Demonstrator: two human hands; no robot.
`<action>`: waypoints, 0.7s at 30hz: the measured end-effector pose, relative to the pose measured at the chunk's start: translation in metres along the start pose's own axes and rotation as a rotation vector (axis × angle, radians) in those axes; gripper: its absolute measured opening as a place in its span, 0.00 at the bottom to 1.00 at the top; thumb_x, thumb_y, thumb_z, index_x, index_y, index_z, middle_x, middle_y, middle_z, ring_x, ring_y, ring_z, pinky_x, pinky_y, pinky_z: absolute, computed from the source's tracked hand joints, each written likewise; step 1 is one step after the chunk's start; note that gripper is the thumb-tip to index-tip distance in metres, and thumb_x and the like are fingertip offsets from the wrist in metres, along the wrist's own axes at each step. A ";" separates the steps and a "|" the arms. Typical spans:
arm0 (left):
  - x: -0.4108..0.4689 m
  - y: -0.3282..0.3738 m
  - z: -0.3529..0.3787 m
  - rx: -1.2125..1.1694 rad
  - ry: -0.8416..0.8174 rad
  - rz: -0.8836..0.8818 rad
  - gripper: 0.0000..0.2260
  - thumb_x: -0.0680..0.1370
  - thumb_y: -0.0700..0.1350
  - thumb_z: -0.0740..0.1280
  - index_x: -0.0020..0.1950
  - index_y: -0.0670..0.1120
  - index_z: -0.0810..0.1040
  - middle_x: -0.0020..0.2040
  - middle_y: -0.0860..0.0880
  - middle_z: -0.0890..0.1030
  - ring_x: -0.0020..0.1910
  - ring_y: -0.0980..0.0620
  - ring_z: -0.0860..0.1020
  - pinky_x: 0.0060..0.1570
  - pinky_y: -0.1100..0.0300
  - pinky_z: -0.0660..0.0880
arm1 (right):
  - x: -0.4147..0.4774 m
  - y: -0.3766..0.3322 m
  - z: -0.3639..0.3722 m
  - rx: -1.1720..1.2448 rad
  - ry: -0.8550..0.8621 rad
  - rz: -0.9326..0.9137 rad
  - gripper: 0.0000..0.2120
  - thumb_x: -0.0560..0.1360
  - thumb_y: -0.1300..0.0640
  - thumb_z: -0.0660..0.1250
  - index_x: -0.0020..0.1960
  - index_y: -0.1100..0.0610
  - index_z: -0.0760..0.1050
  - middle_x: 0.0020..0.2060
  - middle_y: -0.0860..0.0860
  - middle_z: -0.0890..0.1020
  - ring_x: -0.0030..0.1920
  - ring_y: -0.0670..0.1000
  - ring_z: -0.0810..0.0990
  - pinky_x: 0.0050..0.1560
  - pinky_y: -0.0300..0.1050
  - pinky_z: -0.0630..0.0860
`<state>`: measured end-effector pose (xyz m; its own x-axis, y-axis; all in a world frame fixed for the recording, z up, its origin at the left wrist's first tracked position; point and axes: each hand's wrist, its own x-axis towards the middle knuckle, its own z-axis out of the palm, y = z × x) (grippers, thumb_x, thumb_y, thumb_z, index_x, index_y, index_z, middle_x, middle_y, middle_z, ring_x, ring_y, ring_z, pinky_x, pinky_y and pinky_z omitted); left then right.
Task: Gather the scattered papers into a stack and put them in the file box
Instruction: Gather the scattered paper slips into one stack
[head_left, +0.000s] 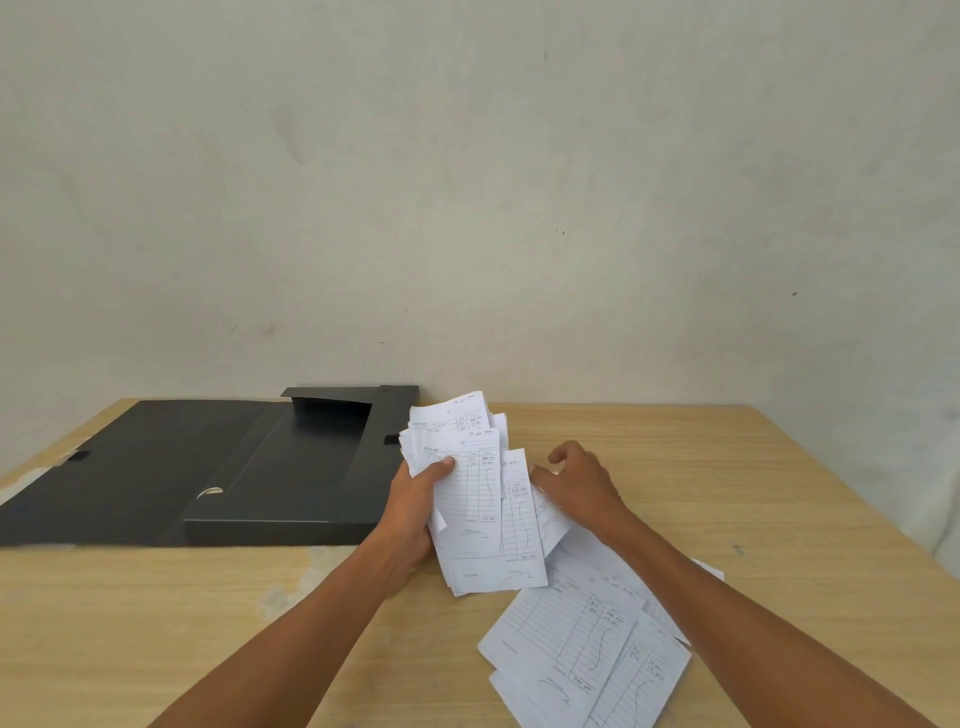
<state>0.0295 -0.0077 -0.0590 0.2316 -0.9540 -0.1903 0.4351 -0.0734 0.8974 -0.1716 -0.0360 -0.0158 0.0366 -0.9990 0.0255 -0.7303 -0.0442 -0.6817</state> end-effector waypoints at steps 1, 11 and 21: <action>0.000 0.001 0.000 0.001 0.001 0.002 0.17 0.81 0.39 0.68 0.70 0.49 0.75 0.59 0.46 0.86 0.56 0.42 0.85 0.49 0.46 0.83 | 0.001 0.004 -0.002 0.151 -0.098 0.034 0.17 0.77 0.44 0.68 0.54 0.58 0.76 0.47 0.50 0.80 0.47 0.50 0.78 0.49 0.48 0.75; 0.003 0.003 0.006 -0.016 0.034 0.059 0.18 0.82 0.40 0.68 0.71 0.49 0.74 0.61 0.47 0.84 0.58 0.44 0.83 0.55 0.44 0.81 | -0.001 0.016 -0.005 0.269 -0.086 -0.125 0.09 0.74 0.57 0.73 0.42 0.60 0.75 0.34 0.49 0.77 0.36 0.48 0.74 0.41 0.45 0.71; 0.006 0.005 0.004 -0.039 0.070 0.089 0.18 0.82 0.40 0.68 0.72 0.49 0.73 0.64 0.47 0.83 0.61 0.44 0.82 0.54 0.45 0.80 | 0.003 0.022 -0.034 0.437 0.109 -0.096 0.04 0.79 0.61 0.64 0.50 0.53 0.75 0.48 0.51 0.84 0.46 0.52 0.82 0.41 0.47 0.74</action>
<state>0.0295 -0.0146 -0.0535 0.3303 -0.9335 -0.1394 0.4437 0.0233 0.8959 -0.2109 -0.0402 -0.0062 0.0014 -0.9864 0.1641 -0.3705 -0.1529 -0.9162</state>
